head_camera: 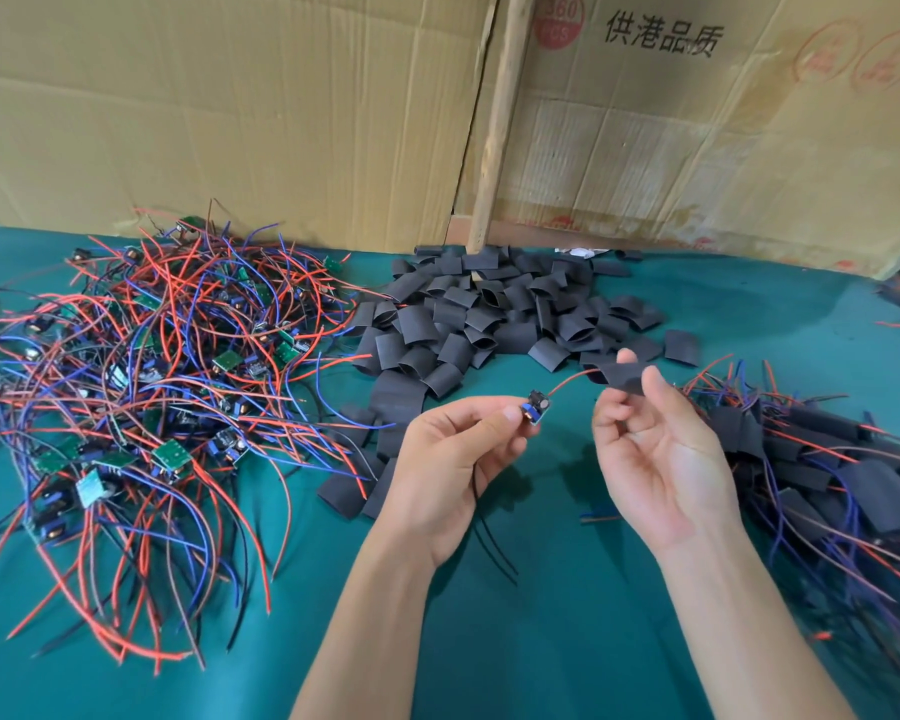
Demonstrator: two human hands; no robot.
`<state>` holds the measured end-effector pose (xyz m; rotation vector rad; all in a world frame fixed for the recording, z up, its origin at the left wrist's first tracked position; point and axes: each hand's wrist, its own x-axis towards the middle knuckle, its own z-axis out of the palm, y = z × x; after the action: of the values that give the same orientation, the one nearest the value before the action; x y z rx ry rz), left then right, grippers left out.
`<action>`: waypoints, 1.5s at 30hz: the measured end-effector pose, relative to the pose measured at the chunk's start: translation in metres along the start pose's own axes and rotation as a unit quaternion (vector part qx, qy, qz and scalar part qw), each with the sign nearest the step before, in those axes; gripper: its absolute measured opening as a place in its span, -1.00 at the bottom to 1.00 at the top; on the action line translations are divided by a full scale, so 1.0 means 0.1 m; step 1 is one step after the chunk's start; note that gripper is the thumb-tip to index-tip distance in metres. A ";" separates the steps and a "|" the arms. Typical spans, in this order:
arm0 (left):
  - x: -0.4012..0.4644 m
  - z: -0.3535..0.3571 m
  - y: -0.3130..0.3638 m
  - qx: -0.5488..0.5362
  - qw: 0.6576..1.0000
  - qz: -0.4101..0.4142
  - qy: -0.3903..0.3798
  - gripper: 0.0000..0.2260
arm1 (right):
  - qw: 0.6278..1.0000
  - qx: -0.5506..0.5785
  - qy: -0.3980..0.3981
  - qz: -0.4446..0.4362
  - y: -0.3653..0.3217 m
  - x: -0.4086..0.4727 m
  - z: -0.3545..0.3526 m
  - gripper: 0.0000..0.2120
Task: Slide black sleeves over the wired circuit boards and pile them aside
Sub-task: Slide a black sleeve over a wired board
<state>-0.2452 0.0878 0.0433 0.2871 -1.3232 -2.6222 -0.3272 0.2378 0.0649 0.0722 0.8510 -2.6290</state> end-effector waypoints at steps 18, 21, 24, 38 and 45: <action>0.03 -0.02 -0.03 -0.003 0.999 -0.008 0.034 -0.89 | 0.983 -0.180 -0.031 0.009 0.03 0.00 -0.04 -0.47; 0.03 -0.03 -0.02 -0.020 0.999 -0.006 0.036 -0.88 | 0.987 -0.161 -0.017 0.026 0.06 -0.01 -0.03 -0.50; 0.03 -0.03 -0.01 -0.028 0.999 0.002 0.036 -0.87 | 0.987 -0.157 -0.001 0.030 0.09 -0.01 0.00 -0.57; 0.03 -0.05 -0.04 -0.017 0.998 0.038 0.039 -0.80 | 0.984 -0.173 0.028 0.023 0.11 0.01 -0.02 -0.64; 0.04 -0.06 -0.04 -0.030 0.998 0.041 0.037 -0.84 | 0.983 -0.181 0.023 0.017 0.11 0.01 -0.04 -0.61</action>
<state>-0.2481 0.0844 0.0364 0.3099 -1.2046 -2.5518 -0.3245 0.2311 0.0551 0.0505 1.3157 -2.4069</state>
